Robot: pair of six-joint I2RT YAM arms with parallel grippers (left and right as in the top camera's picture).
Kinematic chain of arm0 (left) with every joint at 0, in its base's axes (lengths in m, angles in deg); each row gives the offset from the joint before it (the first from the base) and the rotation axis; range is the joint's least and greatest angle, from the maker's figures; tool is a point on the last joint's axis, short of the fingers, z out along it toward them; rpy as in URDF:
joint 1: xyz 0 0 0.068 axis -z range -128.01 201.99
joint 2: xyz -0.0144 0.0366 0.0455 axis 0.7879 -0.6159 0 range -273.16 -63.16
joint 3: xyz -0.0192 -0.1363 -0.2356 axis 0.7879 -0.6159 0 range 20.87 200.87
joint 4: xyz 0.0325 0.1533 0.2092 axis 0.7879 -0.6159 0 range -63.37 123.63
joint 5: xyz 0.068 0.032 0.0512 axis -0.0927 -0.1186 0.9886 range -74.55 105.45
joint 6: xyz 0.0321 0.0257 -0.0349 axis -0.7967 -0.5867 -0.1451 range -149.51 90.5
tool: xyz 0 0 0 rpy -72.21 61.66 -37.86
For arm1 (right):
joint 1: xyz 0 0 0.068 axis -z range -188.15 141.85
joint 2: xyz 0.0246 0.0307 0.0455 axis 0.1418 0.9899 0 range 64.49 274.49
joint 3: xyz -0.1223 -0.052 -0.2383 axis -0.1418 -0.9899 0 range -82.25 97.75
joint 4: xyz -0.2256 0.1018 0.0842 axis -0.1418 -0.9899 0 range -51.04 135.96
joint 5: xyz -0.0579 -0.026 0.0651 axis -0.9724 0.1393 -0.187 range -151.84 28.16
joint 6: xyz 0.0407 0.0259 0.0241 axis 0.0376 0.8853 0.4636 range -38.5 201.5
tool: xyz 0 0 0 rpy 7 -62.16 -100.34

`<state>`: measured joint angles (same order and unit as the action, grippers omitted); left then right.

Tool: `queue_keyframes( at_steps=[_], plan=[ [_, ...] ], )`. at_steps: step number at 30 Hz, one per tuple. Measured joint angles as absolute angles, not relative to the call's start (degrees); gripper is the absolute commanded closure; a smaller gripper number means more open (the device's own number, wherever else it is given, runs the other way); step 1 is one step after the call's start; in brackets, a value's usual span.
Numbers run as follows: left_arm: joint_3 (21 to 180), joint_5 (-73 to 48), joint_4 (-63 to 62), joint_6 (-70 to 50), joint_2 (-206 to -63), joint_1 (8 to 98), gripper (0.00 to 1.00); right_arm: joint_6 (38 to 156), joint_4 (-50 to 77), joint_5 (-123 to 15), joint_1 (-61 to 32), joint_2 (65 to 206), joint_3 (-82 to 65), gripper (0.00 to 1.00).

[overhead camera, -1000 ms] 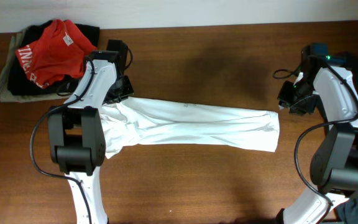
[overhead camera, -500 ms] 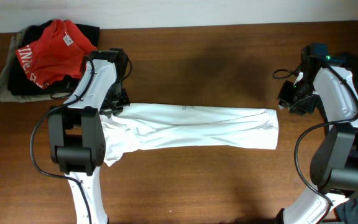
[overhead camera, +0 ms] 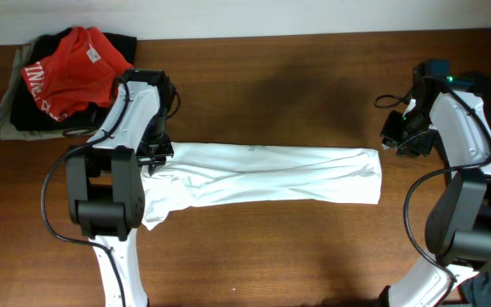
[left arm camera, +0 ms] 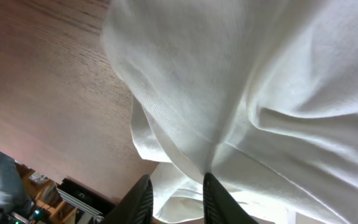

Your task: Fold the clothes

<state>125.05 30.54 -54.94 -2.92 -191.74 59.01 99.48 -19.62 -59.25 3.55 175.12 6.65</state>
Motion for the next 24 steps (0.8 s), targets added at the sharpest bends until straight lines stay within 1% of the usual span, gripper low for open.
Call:
queue_keyframes(
  at_steps=[3,5,6,10,18,19,21,24],
  plan=[
    [124.6,30.5,-54.8,-3.0,-191.7,59.0,0.78,99.5,-19.6,-59.2,3.6,175.1,6.7,0.67],
    [122.6,30.5,-54.0,-3.0,-191.5,59.0,0.97,99.5,-19.6,-59.2,3.6,175.1,6.7,0.67],
    [121.1,30.5,-53.2,-2.8,-191.5,59.0,1.00,99.5,-19.6,-59.2,3.6,175.1,6.7,0.67],
    [115.0,30.5,-51.0,-3.2,-191.3,59.0,0.99,99.5,-19.6,-59.2,3.6,175.1,6.7,0.67],
    [117.1,30.5,-52.4,-3.2,-188.3,59.0,0.99,99.5,-18.9,-59.2,3.6,175.1,6.7,0.67],
    [117.9,30.5,-52.3,-3.2,-186.8,59.0,0.99,99.4,-18.9,-59.2,3.6,175.1,6.7,0.67],
    [119.8,30.5,-50.4,-3.2,-182.4,59.0,0.94,99.5,-18.9,-59.2,3.6,175.1,6.7,0.67],
    [121.4,30.5,-46.0,-3.2,-176.6,59.0,0.91,99.5,-18.7,-58.9,3.6,175.1,6.7,0.68]
  ],
)
